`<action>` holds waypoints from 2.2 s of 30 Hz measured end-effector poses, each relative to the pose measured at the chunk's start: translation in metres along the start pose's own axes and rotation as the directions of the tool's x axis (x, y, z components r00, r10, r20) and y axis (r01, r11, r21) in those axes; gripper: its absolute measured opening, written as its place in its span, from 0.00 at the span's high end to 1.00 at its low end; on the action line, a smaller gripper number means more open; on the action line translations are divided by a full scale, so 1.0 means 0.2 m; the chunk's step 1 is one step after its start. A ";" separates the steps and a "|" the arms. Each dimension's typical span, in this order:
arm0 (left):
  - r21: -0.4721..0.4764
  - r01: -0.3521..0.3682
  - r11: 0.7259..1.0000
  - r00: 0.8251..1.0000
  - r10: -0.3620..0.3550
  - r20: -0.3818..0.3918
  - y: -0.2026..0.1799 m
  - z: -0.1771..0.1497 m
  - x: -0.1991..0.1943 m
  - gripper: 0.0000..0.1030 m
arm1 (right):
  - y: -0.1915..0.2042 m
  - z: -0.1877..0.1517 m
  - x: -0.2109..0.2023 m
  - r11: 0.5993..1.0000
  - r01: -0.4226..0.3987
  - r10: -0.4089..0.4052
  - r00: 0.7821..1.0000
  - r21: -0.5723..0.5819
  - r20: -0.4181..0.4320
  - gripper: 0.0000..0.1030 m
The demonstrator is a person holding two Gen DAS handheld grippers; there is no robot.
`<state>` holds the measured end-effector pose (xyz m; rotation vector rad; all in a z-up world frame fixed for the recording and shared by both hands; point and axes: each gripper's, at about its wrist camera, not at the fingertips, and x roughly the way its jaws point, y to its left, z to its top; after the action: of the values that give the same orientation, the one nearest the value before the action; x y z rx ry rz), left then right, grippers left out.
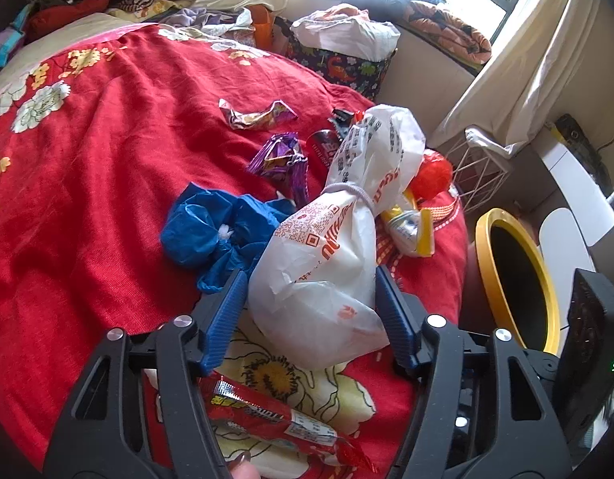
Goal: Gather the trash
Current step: 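Grasp the chocolate bar wrapper with the right gripper while the left grasps the white printed bag, then carry the white bag and chocolate wrapper over the yellow-rimmed bin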
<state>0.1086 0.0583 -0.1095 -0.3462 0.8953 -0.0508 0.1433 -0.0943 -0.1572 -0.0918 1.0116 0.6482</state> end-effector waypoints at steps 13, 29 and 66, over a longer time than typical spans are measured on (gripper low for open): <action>0.008 0.043 0.999 0.999 -0.043 -0.004 -0.02 0.00 -0.09 0.55 | -0.06 -0.03 -0.09 0.998 -0.035 0.033 0.998 0.042 0.054 0.83; 0.004 0.089 0.996 0.991 -0.089 0.098 -0.05 0.07 -0.22 0.58 | -0.09 -0.01 -0.26 0.996 -0.065 0.054 0.984 0.062 0.168 0.83; 0.153 0.172 0.973 0.963 -0.198 0.180 -0.39 0.07 -0.35 0.59 | -0.27 -0.02 -0.62 0.987 -0.015 -0.050 0.919 0.163 0.392 0.83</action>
<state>0.0831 0.0020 -0.0236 -0.3007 0.6597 -0.2465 0.1253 -0.1972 -0.0707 0.1695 0.6667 0.5372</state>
